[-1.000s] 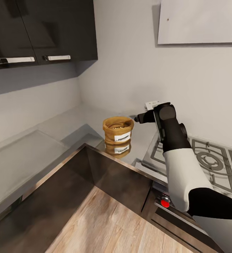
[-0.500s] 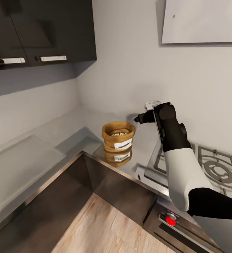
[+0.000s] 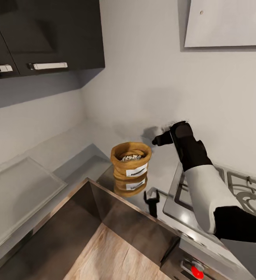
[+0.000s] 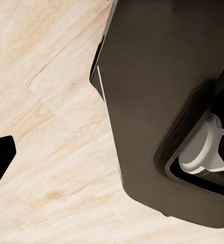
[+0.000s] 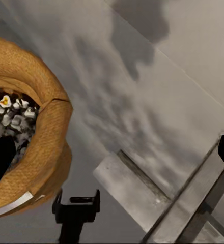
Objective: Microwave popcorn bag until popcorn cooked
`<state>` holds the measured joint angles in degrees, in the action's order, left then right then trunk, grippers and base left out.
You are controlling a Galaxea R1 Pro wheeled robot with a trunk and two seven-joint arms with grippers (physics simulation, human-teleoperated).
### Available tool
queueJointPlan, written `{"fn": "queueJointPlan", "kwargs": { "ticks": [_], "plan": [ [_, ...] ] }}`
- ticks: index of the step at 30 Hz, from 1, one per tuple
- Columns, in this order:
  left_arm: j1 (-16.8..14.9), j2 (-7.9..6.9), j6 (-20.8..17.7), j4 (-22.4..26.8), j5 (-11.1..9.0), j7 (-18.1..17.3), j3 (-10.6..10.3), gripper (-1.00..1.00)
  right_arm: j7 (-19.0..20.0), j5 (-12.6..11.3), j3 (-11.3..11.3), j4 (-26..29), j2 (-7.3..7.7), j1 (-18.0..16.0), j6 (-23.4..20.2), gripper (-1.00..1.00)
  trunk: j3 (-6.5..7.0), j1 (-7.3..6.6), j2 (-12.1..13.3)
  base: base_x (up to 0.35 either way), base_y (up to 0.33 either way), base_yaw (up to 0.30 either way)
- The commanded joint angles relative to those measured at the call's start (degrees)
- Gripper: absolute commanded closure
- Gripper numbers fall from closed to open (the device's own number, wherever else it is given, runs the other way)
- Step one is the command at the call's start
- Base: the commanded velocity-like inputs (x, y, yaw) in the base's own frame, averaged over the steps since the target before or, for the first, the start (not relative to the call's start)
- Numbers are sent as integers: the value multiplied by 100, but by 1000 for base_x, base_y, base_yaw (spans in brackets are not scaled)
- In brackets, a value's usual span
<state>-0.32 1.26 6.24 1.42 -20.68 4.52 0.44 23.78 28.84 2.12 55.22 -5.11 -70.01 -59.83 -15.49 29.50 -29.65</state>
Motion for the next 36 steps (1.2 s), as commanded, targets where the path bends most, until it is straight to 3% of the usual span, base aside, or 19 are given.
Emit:
{"fn": "queueJointPlan", "kwargs": {
  "ticks": [1, 4, 11, 15, 23, 26, 31, 34, 36],
  "plan": [
    [-3, 1, 18, -1, -17, 14, 4, -100, 58, 51, 145, -32, 47, 17, -17, -100, -9, 2, -9, 12, 0, 0],
    [-3, 4, 18, -1, -20, 14, 7, -100, 90, 42, 295, -64, 56, 40, -17, -100, -9, 2, -9, 4, 0, 0],
    [-2, 4, 20, -1, -20, 14, 10, -100, 468, 34, 324, -65, 2, 43, -17, -100, -9, 2, -9, 0, 0, 0],
    [-3, 9, 39, 10, -25, 2, 22, -100, 337, -93, 194, 65, -6, 173, 113, -100, -9, 2, -9, 0, 0, 0],
    [-2, 11, 35, 10, -15, -3, 13, -100, 470, -204, -62, -129, -260, 172, -17, -100, -9, 2, -9, 106, 0, 0],
    [0, 7, 35, 9, -15, -3, 9, -100, 469, -208, -158, -126, -263, 172, -17, -100, -9, 2, -9, 308, 0, 0],
    [-1, 6, 35, 8, -22, -3, 17, -100, 526, -209, -125, -24, -219, 172, -17, -100, -9, 2, -9, 282, 0, 0],
    [-1, 6, 35, 8, -23, -3, 17, -100, 877, -212, 32, 173, -192, 172, -17, -100, -9, 2, -9, 58, 0, 0],
    [-3, 6, 35, 9, -23, -3, 19, -100, 1561, -193, 331, 193, -168, 172, -17, -100, -9, 2, -9, 10, 0, 0]
  ]
}}
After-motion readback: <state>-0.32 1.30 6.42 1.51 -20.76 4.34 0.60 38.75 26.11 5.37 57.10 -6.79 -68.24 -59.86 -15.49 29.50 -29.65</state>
